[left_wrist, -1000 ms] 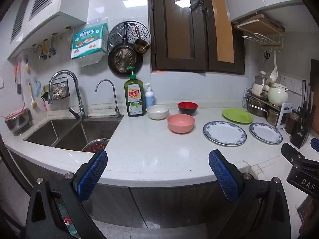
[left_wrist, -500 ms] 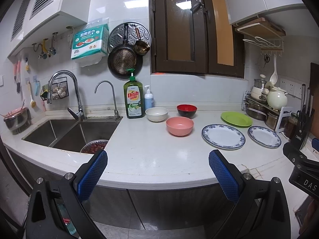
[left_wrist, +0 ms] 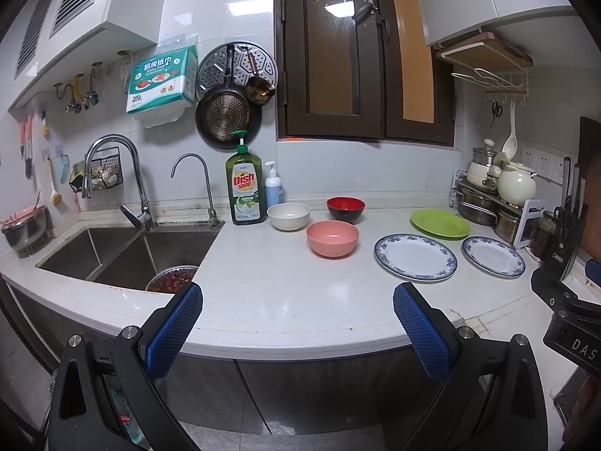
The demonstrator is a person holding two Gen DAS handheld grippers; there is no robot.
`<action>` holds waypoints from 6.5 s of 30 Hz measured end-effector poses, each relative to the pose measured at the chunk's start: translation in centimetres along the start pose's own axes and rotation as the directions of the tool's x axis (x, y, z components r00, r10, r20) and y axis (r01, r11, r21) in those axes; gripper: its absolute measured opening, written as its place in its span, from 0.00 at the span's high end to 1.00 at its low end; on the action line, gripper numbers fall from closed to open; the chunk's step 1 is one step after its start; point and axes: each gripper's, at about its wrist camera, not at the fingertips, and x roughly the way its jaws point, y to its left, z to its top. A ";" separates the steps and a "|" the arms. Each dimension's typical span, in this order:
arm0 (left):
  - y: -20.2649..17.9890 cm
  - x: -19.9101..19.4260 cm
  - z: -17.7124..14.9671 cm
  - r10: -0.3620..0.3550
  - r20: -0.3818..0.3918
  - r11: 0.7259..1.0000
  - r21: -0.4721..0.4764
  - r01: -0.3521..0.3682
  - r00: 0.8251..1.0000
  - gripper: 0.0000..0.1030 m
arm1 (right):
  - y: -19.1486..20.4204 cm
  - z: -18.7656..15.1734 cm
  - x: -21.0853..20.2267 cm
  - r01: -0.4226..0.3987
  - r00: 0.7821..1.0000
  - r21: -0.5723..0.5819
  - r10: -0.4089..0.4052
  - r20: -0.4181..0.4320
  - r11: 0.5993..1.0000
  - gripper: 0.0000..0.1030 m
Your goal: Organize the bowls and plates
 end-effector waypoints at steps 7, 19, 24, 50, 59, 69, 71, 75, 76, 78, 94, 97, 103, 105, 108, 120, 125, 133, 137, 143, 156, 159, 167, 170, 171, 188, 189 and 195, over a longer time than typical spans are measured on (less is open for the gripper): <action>-0.3 0.0 0.0 -0.008 0.005 1.000 0.008 0.008 1.000 0.00 | -0.3 -0.2 -0.3 0.008 1.000 0.006 -0.008 0.009 1.000 0.01; -0.6 0.0 0.1 -0.007 0.008 1.000 0.011 0.007 1.000 0.00 | -0.6 -0.2 -0.6 0.004 1.000 0.014 -0.004 0.008 1.000 0.01; -0.6 0.0 0.0 -0.007 0.008 1.000 0.012 0.007 1.000 0.00 | -0.5 -0.2 -0.6 0.006 1.000 0.011 -0.006 0.006 1.000 0.01; -0.9 0.4 0.4 -0.014 0.003 1.000 0.015 0.014 1.000 0.00 | -0.4 0.4 -0.1 0.007 1.000 0.011 -0.007 -0.009 1.000 0.01; -1.0 2.1 0.3 -0.036 -0.026 0.999 0.040 0.037 0.999 0.00 | -0.3 0.2 0.6 0.011 1.000 0.024 -0.010 -0.027 1.000 0.01; -0.4 5.1 1.2 -0.083 -0.015 0.994 0.070 0.083 0.996 0.00 | 1.0 0.1 3.2 0.040 0.997 0.072 -0.036 -0.061 0.997 0.01; -0.7 6.0 1.5 -0.092 -0.023 0.993 0.076 0.093 0.996 0.00 | 1.2 0.1 3.8 0.055 0.996 0.074 -0.050 -0.068 0.996 0.01; -1.6 8.2 2.4 -0.113 -0.022 0.990 0.079 0.115 0.993 0.00 | 1.0 0.6 5.4 0.071 0.995 0.092 -0.064 -0.079 0.993 0.01; -1.8 8.8 2.6 -0.117 -0.021 0.990 0.080 0.118 0.993 0.00 | 0.9 0.9 6.0 0.078 0.995 0.096 -0.071 -0.075 0.992 0.01; -2.5 10.3 3.2 -0.120 -0.021 0.989 0.083 0.122 0.993 0.00 | 0.8 1.2 7.0 0.088 0.994 0.098 -0.082 -0.071 0.991 0.01; -9.6 23.4 7.0 -0.129 -0.088 0.982 0.129 0.140 0.988 0.00 | -3.2 5.8 21.2 0.097 0.989 0.104 -0.085 -0.119 0.990 0.01; -10.1 25.6 7.3 -0.149 -0.110 0.977 0.137 0.163 0.983 0.00 | -3.5 5.9 23.1 0.107 0.985 0.109 -0.091 -0.147 0.988 0.01; -11.4 29.9 7.4 -0.231 -0.162 0.950 0.177 0.259 0.959 0.00 | -3.7 5.8 25.9 0.179 0.972 0.116 -0.158 -0.174 0.977 0.01; -12.3 31.1 7.3 -0.243 -0.168 0.941 0.198 0.275 0.955 0.02 | -3.8 5.6 26.7 0.195 0.968 0.132 -0.168 -0.188 0.972 0.01; -13.5 33.1 6.9 -0.252 -0.215 0.926 0.228 0.300 0.943 0.06 | -3.9 5.2 28.0 0.233 0.957 0.138 -0.201 -0.211 0.963 0.01; -18.2 39.9 4.9 -0.276 -0.348 0.895 0.245 0.372 0.896 0.15 | -6.5 3.5 35.6 0.202 0.932 0.170 -0.136 -0.335 0.965 0.05; -19.2 42.7 3.7 -0.265 -0.410 0.896 0.231 0.380 0.873 0.20 | -6.8 2.6 38.4 0.194 0.918 0.172 -0.117 -0.379 0.966 0.13; -20.2 45.3 2.6 -0.249 -0.468 0.896 0.221 0.385 0.848 0.25 | -7.3 1.6 41.4 0.193 0.897 0.193 -0.093 -0.432 0.962 0.22; -20.4 46.2 2.4 -0.242 -0.492 0.896 0.218 0.387 0.836 0.30 | -7.5 1.3 42.1 0.194 0.890 0.188 -0.093 -0.446 0.963 0.26; -20.2 46.7 2.3 -0.221 -0.489 0.906 0.218 0.363 0.844 0.34 | -7.7 1.0 43.0 0.198 0.881 0.184 -0.092 -0.465 0.963 0.35; -20.5 47.1 2.1 -0.160 -0.517 0.929 0.208 0.304 0.841 0.44 | -8.0 0.8 43.7 0.175 0.878 0.206 -0.058 -0.476 0.963 0.39; -20.4 47.2 2.2 -0.143 -0.525 0.938 0.199 0.284 0.839 0.44 | -7.9 0.8 43.9 0.167 0.876 0.199 -0.053 -0.480 0.966 0.42; -20.8 46.3 2.1 -0.117 -0.486 0.938 0.234 0.257 0.866 0.44 | -8.2 0.8 43.9 0.155 0.878 0.207 -0.039 -0.478 0.966 0.43; -20.6 46.7 1.9 -0.115 -0.513 0.943 0.213 0.256 0.851 0.44 | -8.3 0.8 43.9 0.151 0.879 0.213 -0.032 -0.476 0.965 0.43; -20.4 46.9 1.8 -0.113 -0.523 0.950 0.192 0.247 0.845 0.44 | -8.3 0.8 43.9 0.150 0.879 0.211 -0.033 -0.475 0.966 0.43; -20.0 47.8 1.6 -0.148 -0.550 0.970 0.082 0.229 0.822 0.59 | -7.8 0.5 45.1 0.109 0.869 0.186 -0.003 -0.495 0.977 0.59; -20.1 47.8 1.6 -0.156 -0.552 0.968 0.080 0.238 0.819 0.62 | -7.8 0.5 45.1 0.105 0.870 0.184 0.000 -0.494 0.977 0.60; -20.2 47.8 1.6 -0.158 -0.550 0.967 0.084 0.243 0.820 0.63 | -7.5 0.6 45.2 0.081 0.869 0.176 0.017 -0.495 0.981 0.66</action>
